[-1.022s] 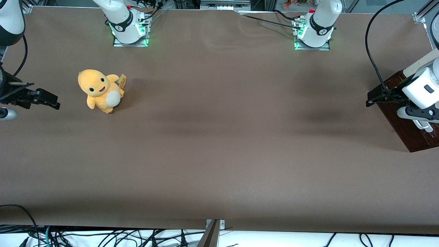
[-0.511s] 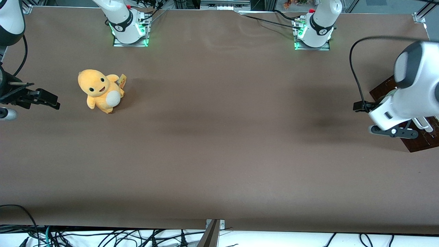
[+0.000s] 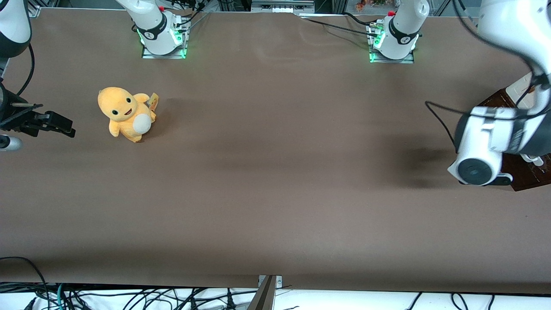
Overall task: Open lower drawer with left arm only
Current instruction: 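Lower the open left gripper to the lower drawer's white handle, then close the left gripper around the white bar handle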
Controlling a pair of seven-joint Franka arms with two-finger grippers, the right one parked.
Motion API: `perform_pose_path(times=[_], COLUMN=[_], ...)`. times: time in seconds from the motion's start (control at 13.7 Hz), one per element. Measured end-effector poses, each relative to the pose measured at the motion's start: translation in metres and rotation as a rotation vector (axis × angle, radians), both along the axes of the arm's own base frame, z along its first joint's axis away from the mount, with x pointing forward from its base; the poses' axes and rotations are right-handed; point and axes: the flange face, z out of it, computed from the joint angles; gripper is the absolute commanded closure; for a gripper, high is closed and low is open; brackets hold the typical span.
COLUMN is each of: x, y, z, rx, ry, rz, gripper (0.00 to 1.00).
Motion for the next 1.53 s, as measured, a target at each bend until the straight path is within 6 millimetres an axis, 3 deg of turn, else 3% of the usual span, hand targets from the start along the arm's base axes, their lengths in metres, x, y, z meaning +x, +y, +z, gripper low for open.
perform_pose_path(times=[0.44, 1.09, 1.17, 1.39, 1.53], x=[-0.009, -0.020, -0.021, -0.023, -0.023], y=[0.019, 0.081, 0.087, 0.097, 0.098], z=[-0.085, -0.135, -0.139, -0.143, -0.143], rx=[0.336, 0.539, 0.551, 0.565, 0.566], ry=[0.053, 0.143, 0.152, 0.160, 0.159], rz=[-0.027, -0.099, -0.105, -0.103, -0.102], gripper=[0.00, 0.01, 0.12, 0.56, 0.70])
